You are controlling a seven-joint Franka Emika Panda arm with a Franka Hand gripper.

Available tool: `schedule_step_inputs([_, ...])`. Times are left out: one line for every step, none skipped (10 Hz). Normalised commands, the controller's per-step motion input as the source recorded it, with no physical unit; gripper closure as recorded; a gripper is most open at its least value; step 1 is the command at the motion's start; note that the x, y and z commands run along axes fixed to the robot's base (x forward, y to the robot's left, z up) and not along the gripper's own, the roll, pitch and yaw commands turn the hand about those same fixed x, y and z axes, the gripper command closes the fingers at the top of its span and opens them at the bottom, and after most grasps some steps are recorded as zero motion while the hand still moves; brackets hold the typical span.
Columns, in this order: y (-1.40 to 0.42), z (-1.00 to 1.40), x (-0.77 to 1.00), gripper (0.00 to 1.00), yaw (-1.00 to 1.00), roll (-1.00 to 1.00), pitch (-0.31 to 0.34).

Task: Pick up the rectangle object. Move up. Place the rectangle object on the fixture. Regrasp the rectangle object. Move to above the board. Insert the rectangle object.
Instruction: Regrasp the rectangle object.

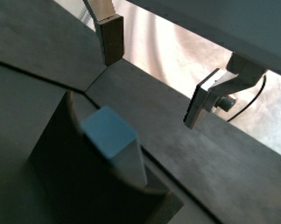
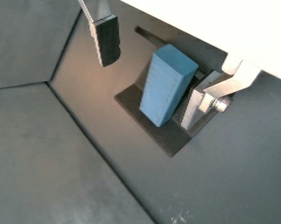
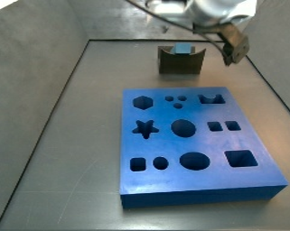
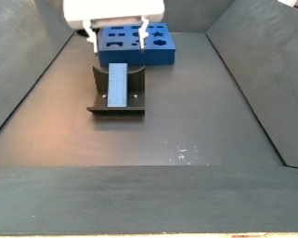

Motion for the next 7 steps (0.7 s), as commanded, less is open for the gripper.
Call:
schedule_step_inputs([0.03, -1.00, 0.12, 0.00, 0.01, 0.12, -0.174])
schedule_step_inputs([0.02, -0.88, 0.10, 0.00, -0.02, 0.12, -0.137])
schedule_step_inputs([0.01, -0.73, 0.09, 0.00, -0.04, 0.11, -0.113])
schedule_step_inputs([0.00, -0.54, 0.08, 0.00, -0.05, 0.11, -0.074])
schedule_step_inputs([0.01, -0.40, 0.08, 0.00, -0.05, 0.10, -0.053])
schedule_step_inputs([0.01, -0.26, 0.07, 0.00, -0.04, 0.10, -0.025])
schedule_step_inputs([0.00, -0.20, 0.03, 0.00, -0.03, 0.08, 0.012])
